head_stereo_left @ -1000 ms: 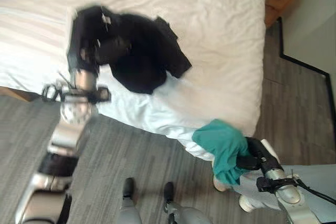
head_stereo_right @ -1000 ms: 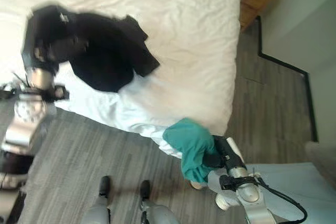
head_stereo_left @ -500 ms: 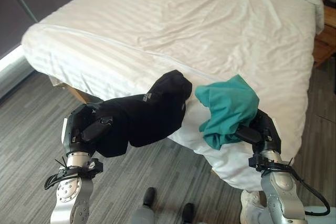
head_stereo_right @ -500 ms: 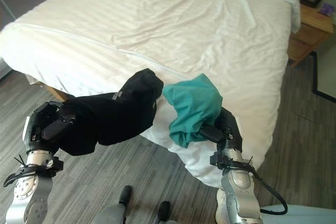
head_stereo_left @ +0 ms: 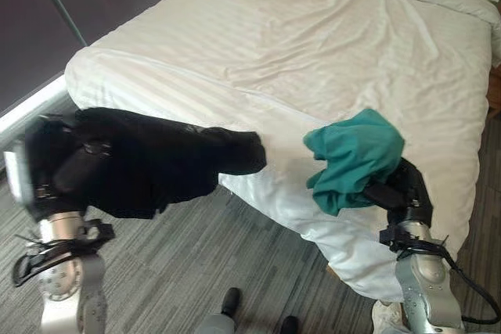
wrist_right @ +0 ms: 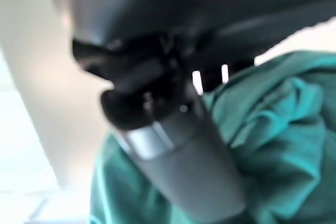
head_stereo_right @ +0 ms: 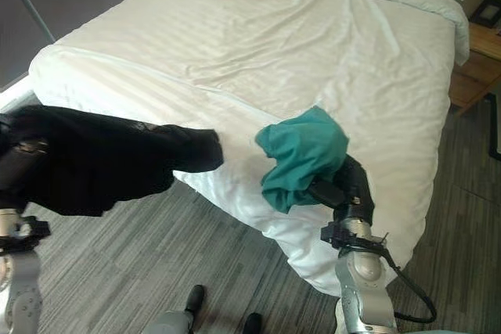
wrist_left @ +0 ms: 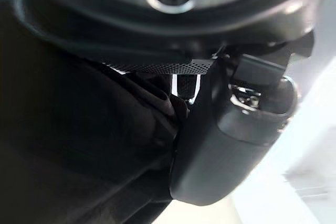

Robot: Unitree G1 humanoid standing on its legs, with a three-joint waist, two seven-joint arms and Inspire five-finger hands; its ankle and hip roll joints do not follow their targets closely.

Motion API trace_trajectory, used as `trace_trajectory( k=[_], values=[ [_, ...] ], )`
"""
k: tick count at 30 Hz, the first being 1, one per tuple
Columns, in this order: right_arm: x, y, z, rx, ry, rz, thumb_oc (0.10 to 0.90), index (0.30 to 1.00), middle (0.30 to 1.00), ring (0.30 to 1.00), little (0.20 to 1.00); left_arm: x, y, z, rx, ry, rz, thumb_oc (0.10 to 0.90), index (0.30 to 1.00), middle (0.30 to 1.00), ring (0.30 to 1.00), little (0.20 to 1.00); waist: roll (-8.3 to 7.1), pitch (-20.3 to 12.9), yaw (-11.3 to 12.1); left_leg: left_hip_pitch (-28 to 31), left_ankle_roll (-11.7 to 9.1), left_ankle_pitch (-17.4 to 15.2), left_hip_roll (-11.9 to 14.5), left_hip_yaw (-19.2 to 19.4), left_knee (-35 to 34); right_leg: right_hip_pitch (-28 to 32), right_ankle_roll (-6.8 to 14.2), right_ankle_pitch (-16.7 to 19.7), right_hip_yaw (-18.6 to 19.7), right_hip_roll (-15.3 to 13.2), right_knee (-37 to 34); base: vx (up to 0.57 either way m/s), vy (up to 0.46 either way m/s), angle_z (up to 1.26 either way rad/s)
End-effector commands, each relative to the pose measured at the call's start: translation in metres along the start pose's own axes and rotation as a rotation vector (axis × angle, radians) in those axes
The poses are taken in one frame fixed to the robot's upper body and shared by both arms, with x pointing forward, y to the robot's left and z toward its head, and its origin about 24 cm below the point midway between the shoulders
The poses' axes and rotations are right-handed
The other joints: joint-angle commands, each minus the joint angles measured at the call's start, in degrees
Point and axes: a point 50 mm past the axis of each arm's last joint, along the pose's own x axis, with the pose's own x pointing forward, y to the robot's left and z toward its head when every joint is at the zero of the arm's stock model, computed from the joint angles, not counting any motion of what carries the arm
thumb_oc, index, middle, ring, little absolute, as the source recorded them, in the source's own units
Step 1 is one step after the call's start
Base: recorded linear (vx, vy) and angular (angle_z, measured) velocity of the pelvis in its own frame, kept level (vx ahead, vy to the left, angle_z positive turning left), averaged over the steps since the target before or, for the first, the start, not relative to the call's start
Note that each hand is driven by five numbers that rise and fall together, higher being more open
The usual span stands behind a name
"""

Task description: Pick up bed clothes into laundry basket.

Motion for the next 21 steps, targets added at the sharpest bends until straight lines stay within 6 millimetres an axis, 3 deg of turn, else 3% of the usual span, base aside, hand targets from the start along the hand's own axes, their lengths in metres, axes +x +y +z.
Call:
trace_trajectory(
  k=[1, 5, 9, 10, 11, 14, 16, 17, 18, 19, 20, 21],
  values=[
    [0.007, 0.005, 0.051, 0.034, -0.294, 0.028, 0.400, 0.300, 0.300, 0.300, 0.300, 0.003, 0.005, 0.040, 0.109, -0.229, -0.017, 0.400, 0.300, 0.300, 0.300, 0.300, -3.12, -10.1, 0.1, -3.8, 0.7, 0.7, -2.0, 0.2, -0.2, 1.8, 0.8, -6.6, -0.2, -1.6, 4.7, -0.07, 0.002, 0.03],
    [0.000, -0.006, 0.049, 0.000, -0.275, -0.009, 0.400, 0.300, 0.300, 0.300, 0.300, -0.009, 0.023, 0.035, 0.133, -0.162, 0.048, 0.400, 0.300, 0.300, 0.300, 0.300, -3.32, -9.7, 0.0, -3.7, 1.2, 0.0, -1.9, 0.5, 0.1, 2.0, 1.2, -5.7, 0.6, -1.3, 3.6, -0.01, 0.016, 0.02],
    [0.001, -0.004, 0.045, -0.018, -0.253, -0.003, 0.400, 0.300, 0.300, 0.300, 0.300, -0.002, 0.011, 0.034, 0.094, -0.175, 0.009, 0.400, 0.300, 0.300, 0.300, 0.300, -3.27, -9.4, -1.0, -3.9, 1.6, 0.1, -1.4, 1.8, 0.2, 1.5, 1.5, -4.4, 2.1, -1.4, 2.9, -0.02, 0.047, -0.13],
    [0.001, -0.003, 0.044, -0.019, -0.250, 0.006, 0.400, 0.300, 0.300, 0.300, 0.300, 0.000, 0.005, 0.033, 0.091, -0.180, -0.012, 0.400, 0.300, 0.300, 0.300, 0.300, -3.35, -9.2, -1.6, -3.9, 1.7, -0.1, -1.2, 2.6, 0.2, 1.2, 1.6, -4.1, 2.7, -1.5, 2.8, -0.07, 0.106, -0.30],
    [-0.003, -0.004, 0.042, -0.028, -0.239, 0.008, 0.400, 0.300, 0.300, 0.300, 0.300, 0.007, -0.017, 0.034, 0.050, -0.203, -0.107, 0.400, 0.300, 0.300, 0.300, 0.300, -3.46, -9.0, -3.3, -3.9, 1.9, -0.8, -0.8, 4.3, 0.5, 0.3, 1.9, -3.5, 4.5, -1.7, 2.8, -0.05, 0.126, -0.34],
    [-0.012, -0.011, 0.045, -0.068, -0.246, -0.011, 0.400, 0.300, 0.300, 0.300, 0.300, 0.020, -0.047, 0.038, 0.011, -0.254, -0.235, 0.400, 0.300, 0.300, 0.300, 0.300, -3.68, -8.0, -7.6, -4.7, 2.5, -1.9, 0.1, 7.0, 1.8, -3.1, 2.0, -2.5, 8.7, -1.7, 4.2, -0.08, 0.088, -0.53],
    [-0.010, -0.002, 0.062, -0.059, -0.340, 0.016, 0.400, 0.300, 0.300, 0.300, 0.300, 0.030, -0.060, 0.038, -0.053, -0.285, -0.232, 0.400, 0.300, 0.300, 0.300, 0.300, -3.11, -5.3, -10.6, -5.9, 3.0, -2.2, 1.8, 9.7, 3.5, -8.2, 2.5, -2.5, 11.0, -1.5, 10.5, -0.22, 0.042, -0.72],
    [-0.009, -0.002, 0.063, -0.059, -0.342, 0.014, 0.400, 0.300, 0.300, 0.300, 0.300, 0.031, -0.060, 0.038, -0.054, -0.287, -0.232, 0.400, 0.300, 0.300, 0.300, 0.300, -3.12, -5.5, -10.3, -6.0, 3.0, -2.6, 1.9, 9.9, 3.4, -8.5, 2.5, -2.9, 11.3, -1.4, 10.8, -0.38, 0.027, -0.93],
    [-0.005, 0.008, 0.062, -0.010, -0.353, 0.034, 0.400, 0.300, 0.300, 0.300, 0.300, 0.036, -0.069, 0.032, -0.086, -0.267, -0.223, 0.400, 0.300, 0.300, 0.300, 0.300, -1.94, -3.8, -10.1, -6.3, 2.9, -2.4, 4.7, 14.7, 4.1, -10.4, 2.9, -4.5, 5.2, -3.5, 18.4, -0.22, 0.008, -1.21],
    [-0.005, 0.008, 0.063, -0.010, -0.356, 0.033, 0.400, 0.300, 0.300, 0.300, 0.300, 0.037, -0.070, 0.032, -0.087, -0.269, -0.223, 0.400, 0.300, 0.300, 0.300, 0.300, -1.91, -3.7, -9.9, -6.4, 2.9, -2.1, 4.8, 14.8, 4.1, -10.7, 2.8, -4.4, 5.3, -3.5, 18.7, -0.31, 0.014, -1.21],
    [-0.002, 0.012, 0.062, 0.004, -0.358, 0.041, 0.400, 0.300, 0.300, 0.300, 0.300, 0.037, -0.070, 0.033, -0.071, -0.270, -0.234, 0.400, 0.300, 0.300, 0.300, 0.300, -1.43, -3.8, -9.6, -6.3, 2.7, -2.2, 5.9, 17.1, 4.2, -9.4, 2.5, -5.6, 1.3, -5.7, 20.8, -0.17, -0.005, -1.72],
    [-0.001, 0.012, 0.063, 0.005, -0.359, 0.044, 0.400, 0.300, 0.300, 0.300, 0.300, 0.036, -0.068, 0.035, -0.057, -0.277, -0.240, 0.400, 0.300, 0.300, 0.300, 0.300, -1.61, -3.9, -9.7, -5.9, 2.6, -1.9, 6.6, 19.2, 4.2, -8.7, 2.5, -5.5, 0.1, -6.6, 22.2, -0.27, -0.143, -1.88]
  ],
)
